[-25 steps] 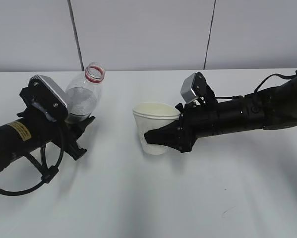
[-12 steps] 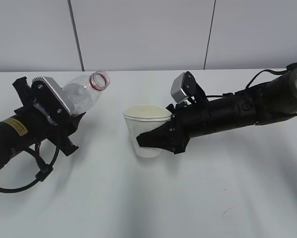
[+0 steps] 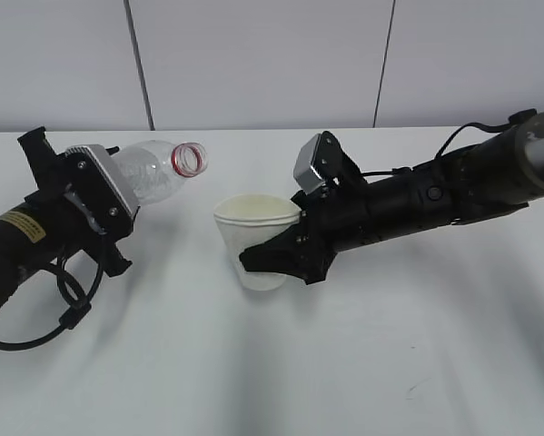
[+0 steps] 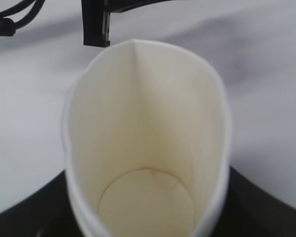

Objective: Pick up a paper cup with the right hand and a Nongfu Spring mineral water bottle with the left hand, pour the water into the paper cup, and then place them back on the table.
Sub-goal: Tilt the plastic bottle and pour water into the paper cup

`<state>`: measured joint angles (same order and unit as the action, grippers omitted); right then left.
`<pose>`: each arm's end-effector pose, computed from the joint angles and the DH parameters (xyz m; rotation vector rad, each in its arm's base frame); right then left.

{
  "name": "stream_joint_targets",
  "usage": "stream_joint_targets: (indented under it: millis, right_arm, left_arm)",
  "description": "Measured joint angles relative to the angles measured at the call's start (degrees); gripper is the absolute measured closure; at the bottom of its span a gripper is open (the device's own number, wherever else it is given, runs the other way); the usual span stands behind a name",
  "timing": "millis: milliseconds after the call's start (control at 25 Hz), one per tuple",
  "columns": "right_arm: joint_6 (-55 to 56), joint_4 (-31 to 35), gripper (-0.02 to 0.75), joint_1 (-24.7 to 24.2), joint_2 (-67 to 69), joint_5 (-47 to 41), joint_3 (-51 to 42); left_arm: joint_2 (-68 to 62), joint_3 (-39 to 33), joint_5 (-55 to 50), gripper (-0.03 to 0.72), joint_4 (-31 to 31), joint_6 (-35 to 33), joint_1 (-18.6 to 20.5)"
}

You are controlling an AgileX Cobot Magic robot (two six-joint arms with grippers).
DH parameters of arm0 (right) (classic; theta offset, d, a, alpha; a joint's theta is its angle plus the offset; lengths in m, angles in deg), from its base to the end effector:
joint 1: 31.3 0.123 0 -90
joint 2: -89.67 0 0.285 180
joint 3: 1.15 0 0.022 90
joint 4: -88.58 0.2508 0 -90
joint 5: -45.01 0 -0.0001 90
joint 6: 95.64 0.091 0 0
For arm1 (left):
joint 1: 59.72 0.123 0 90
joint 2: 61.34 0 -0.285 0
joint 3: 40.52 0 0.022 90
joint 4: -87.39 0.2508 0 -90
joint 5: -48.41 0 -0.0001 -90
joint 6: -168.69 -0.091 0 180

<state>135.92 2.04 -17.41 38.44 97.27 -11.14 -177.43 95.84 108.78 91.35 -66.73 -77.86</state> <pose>0.3714 0.1658 0.1320 -1.2201 1.7432 0.8611 0.3047 -0.1056 0.1363 1.1104 1.3606 0.4501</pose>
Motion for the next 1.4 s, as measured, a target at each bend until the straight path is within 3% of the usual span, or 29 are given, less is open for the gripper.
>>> stream_joint_targets:
  millis: [320,880,1400]
  right_arm:
    - [0.0,-0.58,0.294,0.0,0.02,-2.09,0.0]
    - [0.04,-1.73,0.294,3.78,0.12,-2.87,0.39]
    - [2.15,-2.51,0.294,3.89,0.12,-3.21,1.94]
  left_arm:
    - [0.0,0.47,0.57,0.276,-2.59,-7.66,0.0]
    - [0.0,1.74,0.9,0.276,-2.94,-14.03,0.0]
    - [0.0,1.74,1.58,0.276,-3.25,-19.43,0.0]
